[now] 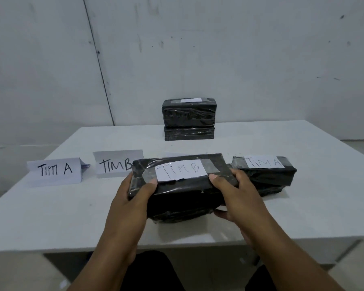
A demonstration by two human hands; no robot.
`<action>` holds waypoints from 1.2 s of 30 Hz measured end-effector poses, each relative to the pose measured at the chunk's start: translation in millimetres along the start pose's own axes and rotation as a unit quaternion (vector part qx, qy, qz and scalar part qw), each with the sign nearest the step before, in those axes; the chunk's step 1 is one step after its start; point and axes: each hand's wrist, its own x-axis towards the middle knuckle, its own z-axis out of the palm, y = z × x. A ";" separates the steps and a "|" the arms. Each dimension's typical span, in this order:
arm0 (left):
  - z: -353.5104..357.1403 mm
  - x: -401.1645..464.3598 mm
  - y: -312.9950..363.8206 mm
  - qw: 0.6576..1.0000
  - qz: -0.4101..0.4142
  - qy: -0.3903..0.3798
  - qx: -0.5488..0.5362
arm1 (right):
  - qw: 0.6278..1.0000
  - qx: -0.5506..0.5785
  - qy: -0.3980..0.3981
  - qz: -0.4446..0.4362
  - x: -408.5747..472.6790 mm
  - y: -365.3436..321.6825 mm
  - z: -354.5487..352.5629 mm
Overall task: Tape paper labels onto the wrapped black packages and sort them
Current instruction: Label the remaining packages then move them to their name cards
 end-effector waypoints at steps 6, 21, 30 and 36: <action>-29.7 33.8 58.8 0.998 0.049 0.000 -0.029 | 0.997 0.048 -0.036 -0.050 9.2 -49.9 27.7; -80.3 177.0 144.9 0.999 0.042 0.010 0.006 | 0.995 0.076 -0.071 0.006 140.2 -118.6 170.7; -86.8 274.4 126.7 0.998 -0.060 0.023 0.017 | 0.992 0.076 -0.051 0.081 225.3 -88.1 231.0; -88.1 318.4 95.9 0.994 -0.107 0.020 0.029 | 0.985 0.085 -0.032 0.147 258.9 -56.3 251.3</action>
